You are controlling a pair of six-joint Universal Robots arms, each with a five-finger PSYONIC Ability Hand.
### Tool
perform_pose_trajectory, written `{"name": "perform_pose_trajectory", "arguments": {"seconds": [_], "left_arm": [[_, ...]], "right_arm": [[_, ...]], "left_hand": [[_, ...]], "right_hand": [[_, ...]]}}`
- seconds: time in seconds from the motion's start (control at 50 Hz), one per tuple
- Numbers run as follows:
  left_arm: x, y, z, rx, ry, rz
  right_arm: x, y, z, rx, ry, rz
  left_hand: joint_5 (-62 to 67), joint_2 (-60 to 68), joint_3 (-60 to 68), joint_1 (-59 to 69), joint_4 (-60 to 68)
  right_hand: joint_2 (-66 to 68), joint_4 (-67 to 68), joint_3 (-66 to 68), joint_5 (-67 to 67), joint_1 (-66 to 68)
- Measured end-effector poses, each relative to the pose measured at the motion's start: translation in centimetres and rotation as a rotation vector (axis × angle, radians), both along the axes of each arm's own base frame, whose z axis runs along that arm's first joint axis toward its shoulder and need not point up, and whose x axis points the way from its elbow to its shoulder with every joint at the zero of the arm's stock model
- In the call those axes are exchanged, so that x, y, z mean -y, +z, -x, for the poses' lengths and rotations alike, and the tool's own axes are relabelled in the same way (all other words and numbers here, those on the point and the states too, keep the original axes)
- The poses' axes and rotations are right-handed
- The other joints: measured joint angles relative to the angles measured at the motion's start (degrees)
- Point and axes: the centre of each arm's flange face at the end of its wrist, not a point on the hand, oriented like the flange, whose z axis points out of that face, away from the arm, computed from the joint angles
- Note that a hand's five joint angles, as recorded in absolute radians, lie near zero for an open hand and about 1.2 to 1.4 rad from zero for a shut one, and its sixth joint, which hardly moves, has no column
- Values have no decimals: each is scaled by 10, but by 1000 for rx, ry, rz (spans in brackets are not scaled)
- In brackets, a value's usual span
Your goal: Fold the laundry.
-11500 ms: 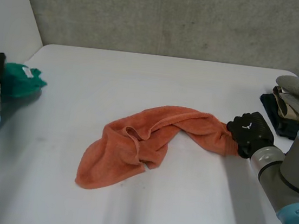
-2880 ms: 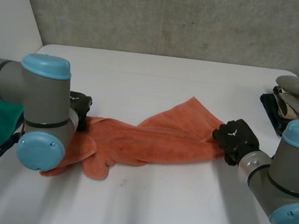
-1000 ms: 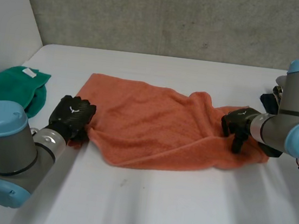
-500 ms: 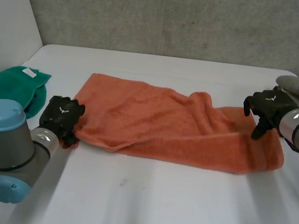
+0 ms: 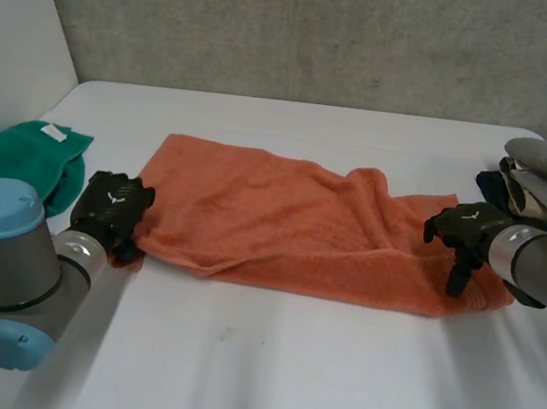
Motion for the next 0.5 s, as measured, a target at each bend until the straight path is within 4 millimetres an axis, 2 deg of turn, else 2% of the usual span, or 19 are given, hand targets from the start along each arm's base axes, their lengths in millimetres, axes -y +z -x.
{"name": "perform_pose_trajectory", "arguments": {"seconds": [0.1, 0.18, 0.22, 0.26, 0.28, 0.32, 0.5], "left_arm": [[2, 0, -1, 0, 5, 1], [4, -2, -2, 1, 9, -3], [6, -4, -2, 2, 11, -5], [7, -6, -3, 4, 13, -9], [7, -6, -3, 4, 13, -9], [9, -7, -3, 5, 15, -12], [18, -9, -3, 10, 28, -5]], "right_arm": [[6, -13, -2, -12, -9, -8], [10, -25, -2, -15, -19, -11], [11, -28, -2, -13, -22, -6], [13, -29, -2, -6, -26, 15], [13, -29, -1, -4, -27, 21], [16, -27, 0, 13, -34, 64], [14, 3, 10, 120, -45, 210]], "left_hand": [[0, 0, 0, 0, 0], [0, 0, 0, 0, 0], [0, 0, 0, 0, 0], [0, 0, 0, 0, 0], [0, 0, 0, 0, 0], [0, 0, 0, 0, 0], [-52, -51, -56, -55, -52]], "right_hand": [[0, 1, 0, 3, 0], [27, 39, 29, 54, 30], [127, 126, 118, 139, 127], [313, 315, 307, 318, 307], [337, 340, 332, 353, 340], [407, 418, 408, 427, 386], [408, 430, 417, 429, 386]]}}
